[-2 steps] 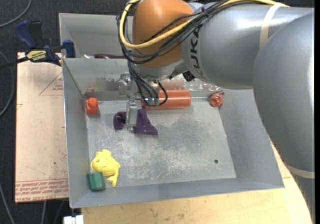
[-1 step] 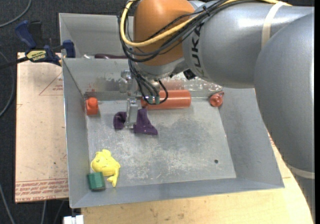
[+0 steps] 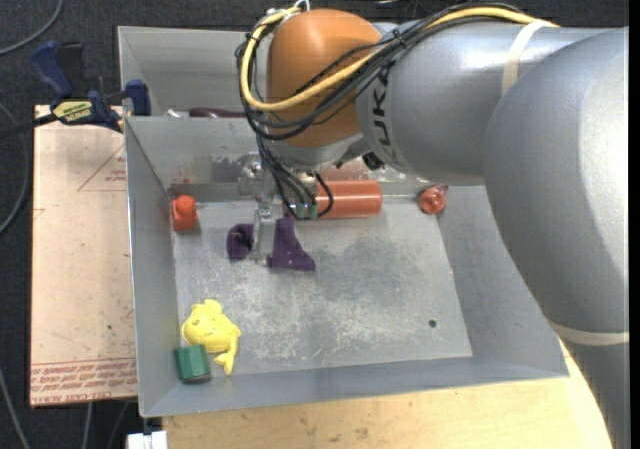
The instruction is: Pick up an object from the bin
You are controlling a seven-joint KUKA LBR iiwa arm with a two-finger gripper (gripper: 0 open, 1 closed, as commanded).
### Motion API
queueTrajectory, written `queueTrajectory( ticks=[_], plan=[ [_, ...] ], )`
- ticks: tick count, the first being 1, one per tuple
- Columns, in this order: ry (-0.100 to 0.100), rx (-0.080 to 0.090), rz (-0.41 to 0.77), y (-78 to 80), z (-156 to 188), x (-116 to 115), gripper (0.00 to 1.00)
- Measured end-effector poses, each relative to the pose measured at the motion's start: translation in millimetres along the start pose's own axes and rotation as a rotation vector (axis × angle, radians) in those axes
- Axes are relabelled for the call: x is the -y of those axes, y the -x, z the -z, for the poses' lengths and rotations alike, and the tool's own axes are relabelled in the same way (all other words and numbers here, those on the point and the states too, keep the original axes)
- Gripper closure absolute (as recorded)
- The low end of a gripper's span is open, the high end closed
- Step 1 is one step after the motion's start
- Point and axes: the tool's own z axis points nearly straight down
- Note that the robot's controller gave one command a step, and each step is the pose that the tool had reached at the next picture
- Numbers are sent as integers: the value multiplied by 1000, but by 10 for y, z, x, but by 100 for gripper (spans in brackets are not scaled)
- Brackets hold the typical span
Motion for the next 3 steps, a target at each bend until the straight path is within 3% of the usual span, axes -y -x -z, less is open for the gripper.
queueTrajectory(
  ticks=[1, 2, 3],
  plan=[
    [-1, -7, 23, 41, -510, 236, 100],
    [-1, -7, 23, 41, -510, 236, 100],
    [1, -3, 44, 64, 638, 229, 100]
  ],
)
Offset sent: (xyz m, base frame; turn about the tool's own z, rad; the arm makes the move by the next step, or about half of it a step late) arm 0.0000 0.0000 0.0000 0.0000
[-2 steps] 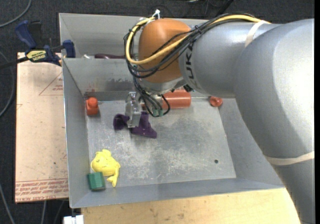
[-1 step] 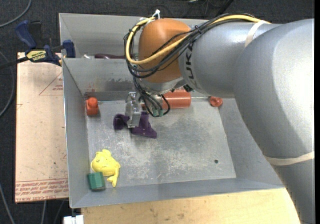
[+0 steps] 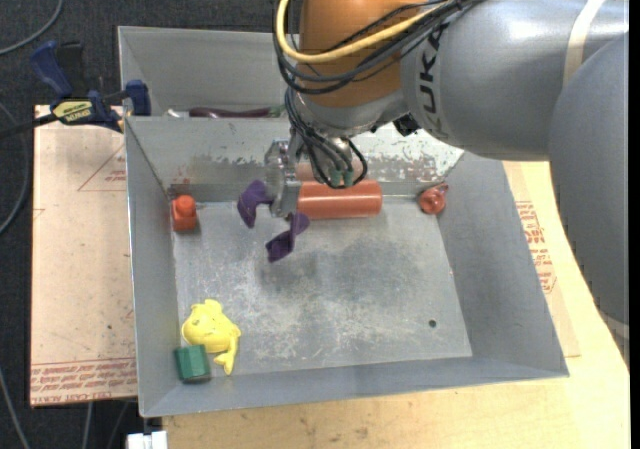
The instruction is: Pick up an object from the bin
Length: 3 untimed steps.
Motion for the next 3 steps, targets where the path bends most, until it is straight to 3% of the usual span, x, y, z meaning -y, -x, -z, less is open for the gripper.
queueTrajectory(
  ticks=[1, 2, 3],
  plan=[
    [0, 0, 0, 0, -1, 2, 100],
    [1, 7, 19, -29, -473, 188, 100],
    [0, -9, 8, -68, -697, 437, 100]
  ],
)
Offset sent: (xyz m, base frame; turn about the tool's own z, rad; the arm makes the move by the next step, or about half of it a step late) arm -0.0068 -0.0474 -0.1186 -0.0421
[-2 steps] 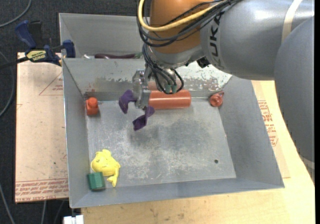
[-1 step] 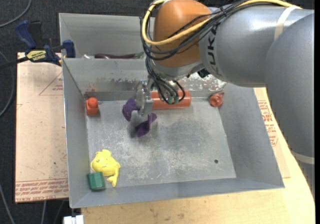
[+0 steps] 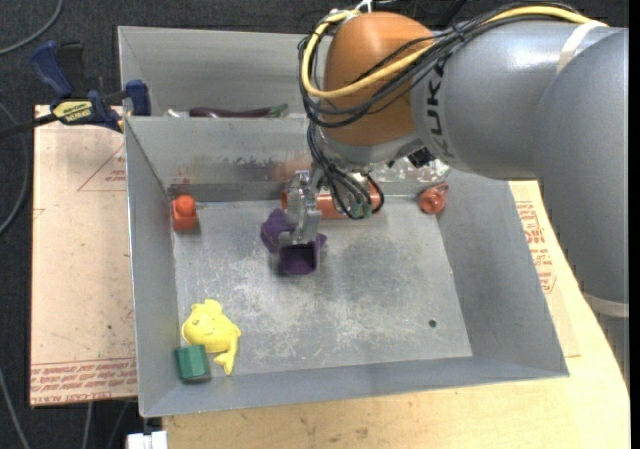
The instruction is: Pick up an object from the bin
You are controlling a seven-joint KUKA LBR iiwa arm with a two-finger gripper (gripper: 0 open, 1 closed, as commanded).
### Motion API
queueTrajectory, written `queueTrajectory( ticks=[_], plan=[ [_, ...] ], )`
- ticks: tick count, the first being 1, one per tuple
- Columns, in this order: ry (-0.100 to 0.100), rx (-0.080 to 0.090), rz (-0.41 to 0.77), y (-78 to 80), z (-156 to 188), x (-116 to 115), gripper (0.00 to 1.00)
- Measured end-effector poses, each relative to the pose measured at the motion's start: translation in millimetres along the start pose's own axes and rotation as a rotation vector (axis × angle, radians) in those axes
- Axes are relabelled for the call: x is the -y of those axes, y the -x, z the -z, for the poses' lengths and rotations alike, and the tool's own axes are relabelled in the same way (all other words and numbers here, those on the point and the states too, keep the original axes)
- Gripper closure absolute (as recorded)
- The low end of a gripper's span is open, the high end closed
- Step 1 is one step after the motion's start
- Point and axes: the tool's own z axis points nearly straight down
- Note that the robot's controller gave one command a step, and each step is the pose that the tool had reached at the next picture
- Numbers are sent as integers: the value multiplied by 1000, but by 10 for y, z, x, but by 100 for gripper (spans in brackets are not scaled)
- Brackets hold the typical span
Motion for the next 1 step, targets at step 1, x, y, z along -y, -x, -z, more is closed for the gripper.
queueTrajectory(
  ticks=[1],
  plan=[
    [3, 20, 15, 71, 1108, -363, 100]
  ],
)
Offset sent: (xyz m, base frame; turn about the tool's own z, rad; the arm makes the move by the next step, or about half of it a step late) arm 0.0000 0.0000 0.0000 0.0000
